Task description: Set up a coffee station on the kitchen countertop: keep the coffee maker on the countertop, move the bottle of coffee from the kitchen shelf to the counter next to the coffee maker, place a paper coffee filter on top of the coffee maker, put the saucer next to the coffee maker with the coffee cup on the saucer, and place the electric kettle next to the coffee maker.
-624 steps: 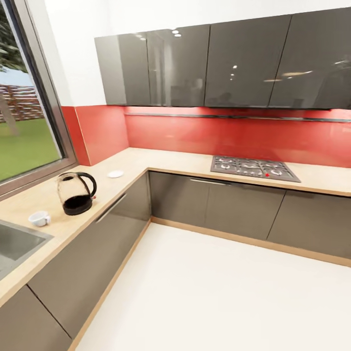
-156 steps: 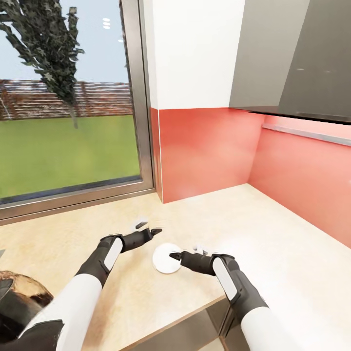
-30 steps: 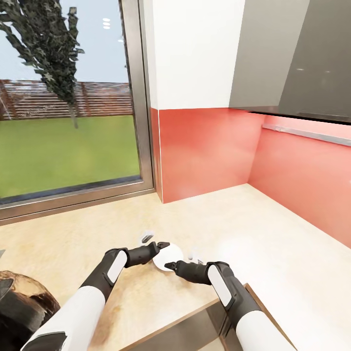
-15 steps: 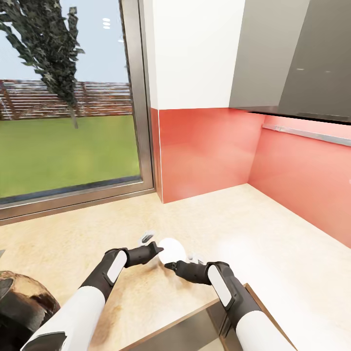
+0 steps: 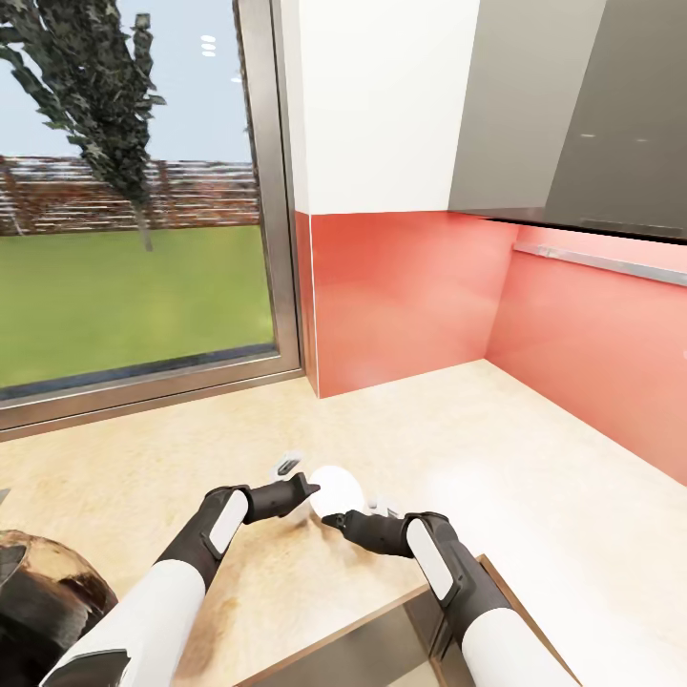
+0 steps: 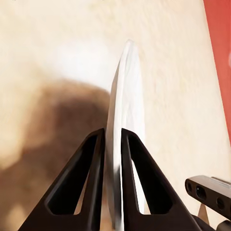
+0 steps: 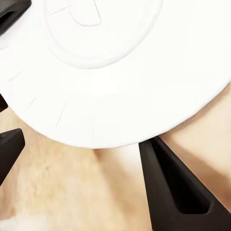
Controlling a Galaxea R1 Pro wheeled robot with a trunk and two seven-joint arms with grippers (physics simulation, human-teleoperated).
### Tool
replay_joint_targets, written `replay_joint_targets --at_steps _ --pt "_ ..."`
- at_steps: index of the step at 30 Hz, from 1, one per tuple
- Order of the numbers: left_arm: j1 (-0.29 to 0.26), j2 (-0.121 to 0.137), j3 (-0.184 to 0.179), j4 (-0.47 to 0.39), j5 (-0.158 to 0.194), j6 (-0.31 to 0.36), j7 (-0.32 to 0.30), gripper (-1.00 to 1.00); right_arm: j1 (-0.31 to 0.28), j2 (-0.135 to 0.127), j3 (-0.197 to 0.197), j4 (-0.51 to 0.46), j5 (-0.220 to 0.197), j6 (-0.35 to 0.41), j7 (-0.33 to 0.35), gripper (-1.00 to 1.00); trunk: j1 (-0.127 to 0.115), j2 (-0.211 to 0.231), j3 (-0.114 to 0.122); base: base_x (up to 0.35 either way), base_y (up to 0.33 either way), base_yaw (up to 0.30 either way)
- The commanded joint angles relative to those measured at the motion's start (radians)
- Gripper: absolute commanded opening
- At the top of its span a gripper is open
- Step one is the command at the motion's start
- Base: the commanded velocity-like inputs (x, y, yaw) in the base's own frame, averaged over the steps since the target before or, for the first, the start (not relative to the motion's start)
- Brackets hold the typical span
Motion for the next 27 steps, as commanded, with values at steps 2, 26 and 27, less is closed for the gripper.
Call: replay_joint_targets --at_steps 2,26,27 --pt "-0.001 -0.001 0.006 0.0 -0.006 0.005 -0.004 -1.0 -0.001 0.0 0.0 -0.001 0.006 0.004 0.002 1.0 0.001 -0.002 -0.002 0.0 0.0 0.0" --pt "-0.031 0.198 0.042 -0.187 0.074 0.079 -0.005 -1.0 -0.001 0.0 -0.001 -0.106 0.004 0.004 0.003 1.0 0.001 -0.002 -0.002 0.0 0.0 0.0" --pt "-0.031 0.202 0.043 -0.201 0.091 0.096 -0.005 -1.0 -0.001 0.0 -0.001 -0.124 0.004 0.004 0.003 1.0 0.001 -0.002 -0.002 0.0 0.0 0.0"
